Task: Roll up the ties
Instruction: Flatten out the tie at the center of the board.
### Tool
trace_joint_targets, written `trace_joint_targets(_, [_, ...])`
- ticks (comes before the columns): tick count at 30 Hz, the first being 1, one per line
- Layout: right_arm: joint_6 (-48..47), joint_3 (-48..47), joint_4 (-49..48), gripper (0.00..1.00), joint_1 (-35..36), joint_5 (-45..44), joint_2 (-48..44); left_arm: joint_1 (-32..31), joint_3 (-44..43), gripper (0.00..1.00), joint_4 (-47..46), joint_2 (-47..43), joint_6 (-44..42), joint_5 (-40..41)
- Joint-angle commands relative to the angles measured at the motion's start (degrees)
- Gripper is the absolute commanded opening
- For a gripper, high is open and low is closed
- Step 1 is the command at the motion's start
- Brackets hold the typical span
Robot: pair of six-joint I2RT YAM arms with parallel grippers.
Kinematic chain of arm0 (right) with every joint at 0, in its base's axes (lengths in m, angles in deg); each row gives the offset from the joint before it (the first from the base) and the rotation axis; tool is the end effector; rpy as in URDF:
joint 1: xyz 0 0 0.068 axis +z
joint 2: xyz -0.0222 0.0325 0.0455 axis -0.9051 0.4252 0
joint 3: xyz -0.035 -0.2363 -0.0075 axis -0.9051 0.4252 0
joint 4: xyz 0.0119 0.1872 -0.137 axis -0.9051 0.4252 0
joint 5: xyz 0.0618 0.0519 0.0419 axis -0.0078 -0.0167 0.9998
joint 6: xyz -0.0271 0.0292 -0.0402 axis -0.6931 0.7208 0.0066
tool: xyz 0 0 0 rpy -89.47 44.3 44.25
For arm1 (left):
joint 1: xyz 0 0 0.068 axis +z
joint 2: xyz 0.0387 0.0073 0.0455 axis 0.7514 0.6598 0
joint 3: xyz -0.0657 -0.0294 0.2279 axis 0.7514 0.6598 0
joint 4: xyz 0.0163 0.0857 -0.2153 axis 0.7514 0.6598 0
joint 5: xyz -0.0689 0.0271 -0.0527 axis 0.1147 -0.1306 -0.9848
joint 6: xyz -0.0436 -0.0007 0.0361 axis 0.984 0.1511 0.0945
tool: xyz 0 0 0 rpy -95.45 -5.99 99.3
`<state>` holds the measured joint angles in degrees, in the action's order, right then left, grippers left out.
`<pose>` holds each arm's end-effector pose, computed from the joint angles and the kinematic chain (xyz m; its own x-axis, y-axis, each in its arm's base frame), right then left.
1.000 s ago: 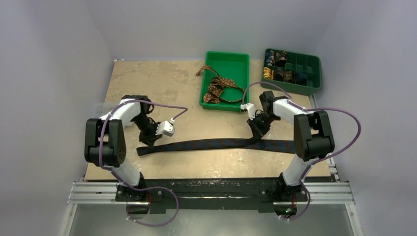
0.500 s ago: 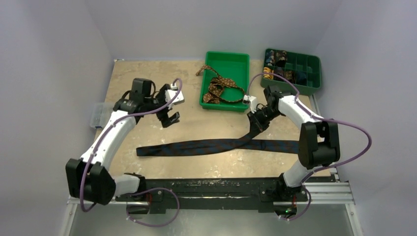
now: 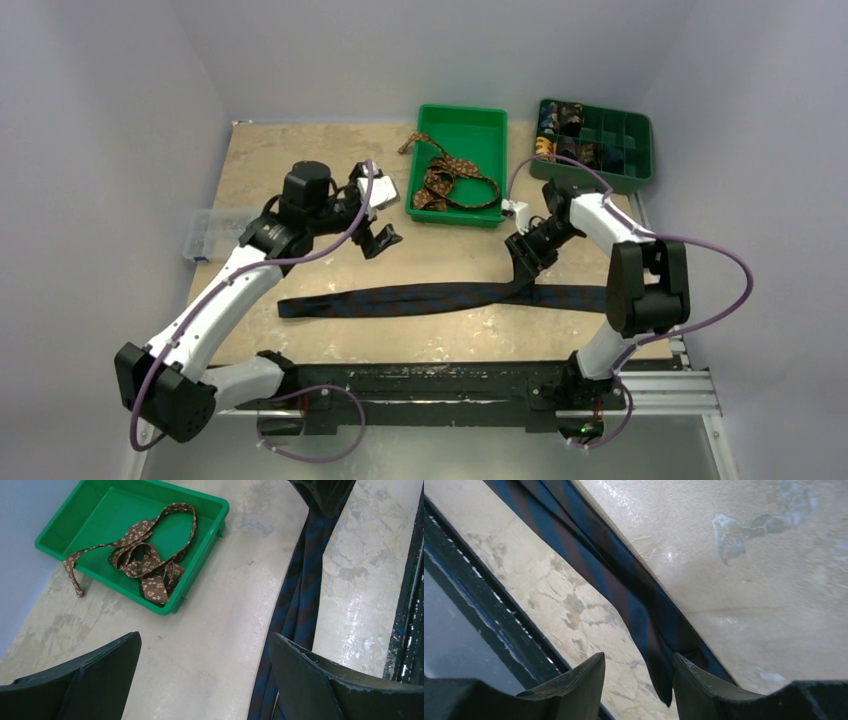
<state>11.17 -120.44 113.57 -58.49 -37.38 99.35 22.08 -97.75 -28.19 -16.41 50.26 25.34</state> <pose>0.2554 0.0494 0.1677 -0.7833 -0.5603 -0.2692 -0.6166 0.6452 0.4511 0.2133 -0.1302 0.3153 -0.0341 0.4239 -0.9051 0.8983 0.4099 0.1581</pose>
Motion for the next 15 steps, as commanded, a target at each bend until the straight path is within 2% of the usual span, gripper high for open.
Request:
trace_joint_targets(1, [-5.0,-1.0,2.5,0.52,-2.2,-6.9,-5.0,-0.4,-3.4,1.0,0.7,-1.2,1.9,0.1])
trace_joint_targets(2, [-6.4,-1.2,3.3,0.53,-3.4,-8.0,-5.1,-1.3,-8.1,1.0,10.8,2.0,-0.6,-2.7])
trace_joint_targets(3, [-7.5,-1.2,4.1,0.55,-5.0,-8.5,-5.0,-2.9,-11.6,1.0,15.0,5.1,-2.2,-2.9])
trace_joint_targets(4, [-8.3,-1.4,4.8,0.55,-6.9,-8.8,-4.8,-4.3,-13.0,1.0,15.1,7.1,-1.7,-2.4])
trace_joint_targets(7, [-10.1,-2.5,7.3,0.57,-13.7,-8.8,-3.4,-9.2,-9.8,0.99,7.6,10.4,-2.1,-3.0])
trace_joint_targets(9, [-10.9,-3.4,8.6,0.55,-17.6,-9.0,-2.0,-14.0,-10.3,0.91,5.0,14.9,-3.0,-1.1])
trace_joint_targets(11, [-10.7,-2.9,8.8,0.51,-20.9,-9.6,-0.9,-18.7,-13.9,0.8,4.9,21.0,-2.9,-1.3])
trace_joint_targets(15, [-8.1,-0.2,6.1,0.4,-24.8,-10.4,1.1,-26.1,-23.3,0.57,1.8,34.3,3.6,0.9])
